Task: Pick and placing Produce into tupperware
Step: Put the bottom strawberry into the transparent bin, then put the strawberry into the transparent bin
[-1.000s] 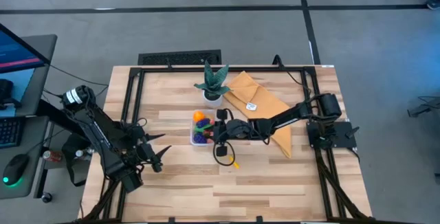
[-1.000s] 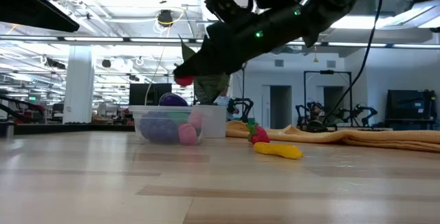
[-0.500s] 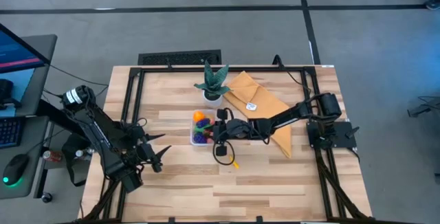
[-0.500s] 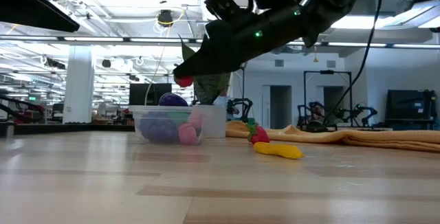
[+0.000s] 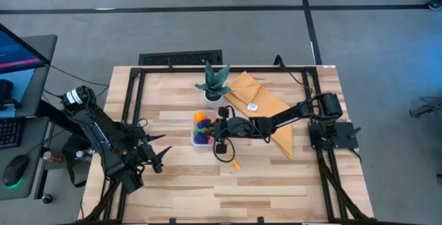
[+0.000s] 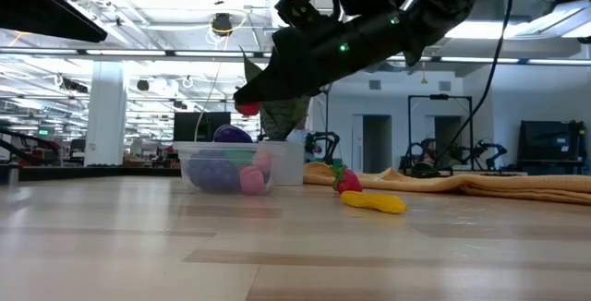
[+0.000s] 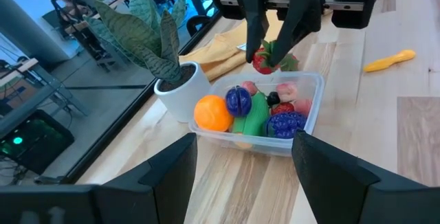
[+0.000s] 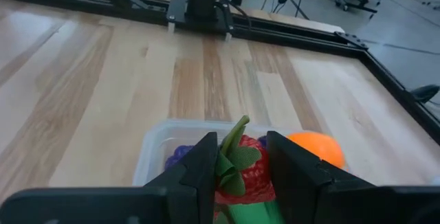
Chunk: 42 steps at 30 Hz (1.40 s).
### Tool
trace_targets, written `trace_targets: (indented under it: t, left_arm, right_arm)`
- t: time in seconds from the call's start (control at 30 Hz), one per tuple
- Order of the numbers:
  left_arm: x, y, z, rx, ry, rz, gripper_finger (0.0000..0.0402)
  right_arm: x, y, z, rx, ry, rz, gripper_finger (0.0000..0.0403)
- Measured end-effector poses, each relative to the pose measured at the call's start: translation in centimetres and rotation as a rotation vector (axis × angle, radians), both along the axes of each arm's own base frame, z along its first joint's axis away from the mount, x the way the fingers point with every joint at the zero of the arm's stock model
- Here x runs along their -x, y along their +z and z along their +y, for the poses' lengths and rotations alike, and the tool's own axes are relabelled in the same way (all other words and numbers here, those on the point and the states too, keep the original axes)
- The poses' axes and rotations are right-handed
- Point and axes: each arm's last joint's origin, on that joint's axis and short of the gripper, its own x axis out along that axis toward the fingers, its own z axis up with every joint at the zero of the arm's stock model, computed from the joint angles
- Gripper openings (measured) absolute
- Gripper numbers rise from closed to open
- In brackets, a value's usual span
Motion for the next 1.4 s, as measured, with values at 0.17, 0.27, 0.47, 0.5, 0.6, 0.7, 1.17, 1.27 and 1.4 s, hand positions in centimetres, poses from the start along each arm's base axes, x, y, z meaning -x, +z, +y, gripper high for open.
trace_targets:
  t: [0.17, 0.27, 0.47, 0.5, 0.6, 0.7, 1.17, 1.27, 1.4]
  left_arm:
    - [0.0, 0.0, 0.0, 0.0, 0.0, 0.0, 0.0228]
    - [0.0, 0.0, 0.0, 0.0, 0.0, 0.0, 0.0228]
    - [0.0, 0.0, 0.0, 0.002, 0.001, 0.005, 0.0228]
    - [0.0, 0.0, 0.0, -0.001, 0.0, 0.007, 0.0228]
    - [0.0, 0.0, 0.0, -0.002, -0.001, 0.008, 0.0228]
    - [0.0, 0.0, 0.0, -0.002, -0.001, 0.008, 0.0228]
    - [0.0, 0.0, 0.0, -0.002, -0.001, 0.008, 0.0228]
    - [0.0, 0.0, 0.0, -0.002, -0.001, 0.009, 0.0228]
    - [0.0, 0.0, 0.0, -0.002, -0.001, 0.009, 0.0228]
  right_arm:
    - [-0.3, -0.4, 0.0, -0.002, 0.001, -0.026, 0.0109]
    - [-0.6, -1.5, 0.0, 0.002, 0.001, -0.021, 0.0109]
    - [-1.2, -1.8, -0.2, 0.01, -0.003, -0.007, 0.0109]
    - [-1.2, -1.7, -0.2, 0.01, -0.002, -0.009, 0.0109]
    - [-1.1, -1.8, -0.2, 0.011, -0.002, 0.002, 0.0109]
    - [-1.1, -1.9, -0.2, 0.0, -0.007, 0.009, 0.0109]
    - [-1.0, -2.3, -0.2, -0.038, 0.05, 0.046, 0.0184]
    - [-1.0, -2.3, -0.2, -0.035, 0.051, 0.046, 0.0217]
    - [-1.0, -2.3, -0.2, -0.025, 0.057, 0.047, 0.024]
